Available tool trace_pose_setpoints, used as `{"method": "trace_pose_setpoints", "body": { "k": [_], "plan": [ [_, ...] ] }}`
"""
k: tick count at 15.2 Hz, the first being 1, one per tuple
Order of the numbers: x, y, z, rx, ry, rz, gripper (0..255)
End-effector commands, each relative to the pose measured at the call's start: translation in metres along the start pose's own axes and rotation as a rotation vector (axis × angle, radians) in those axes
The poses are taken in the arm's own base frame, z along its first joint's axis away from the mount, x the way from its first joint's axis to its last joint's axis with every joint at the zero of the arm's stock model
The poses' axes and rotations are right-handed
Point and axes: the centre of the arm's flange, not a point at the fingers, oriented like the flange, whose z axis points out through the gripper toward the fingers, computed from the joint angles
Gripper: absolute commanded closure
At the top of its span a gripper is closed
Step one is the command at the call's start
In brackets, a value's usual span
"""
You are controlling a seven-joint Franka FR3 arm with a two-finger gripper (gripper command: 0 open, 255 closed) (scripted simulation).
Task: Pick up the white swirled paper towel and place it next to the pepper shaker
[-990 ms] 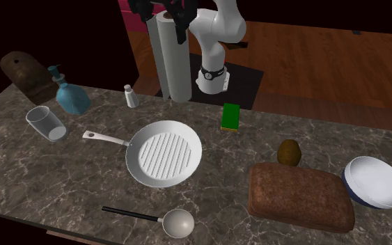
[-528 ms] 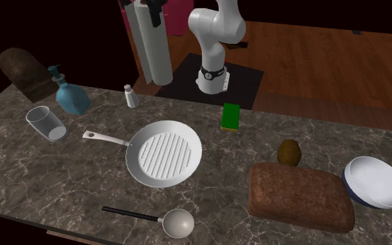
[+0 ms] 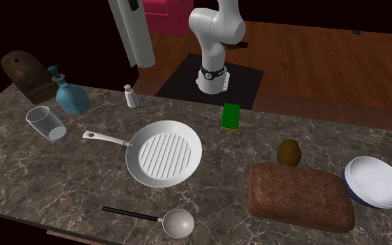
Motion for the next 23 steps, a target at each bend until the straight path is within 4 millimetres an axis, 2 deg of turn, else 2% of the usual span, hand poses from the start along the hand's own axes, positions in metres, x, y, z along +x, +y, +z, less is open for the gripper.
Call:
{"method": "trace_pose_setpoints", "body": {
  "k": [1,4,23],
  "plan": [
    [-0.009,0.026,-0.001,0.0,0.0,-0.002,255],
    [-0.023,0.061,-0.002,0.0,0.0,-0.002,255],
    [-0.019,0.066,0.098,0.0,0.0,-0.002,255]
  ]
}}
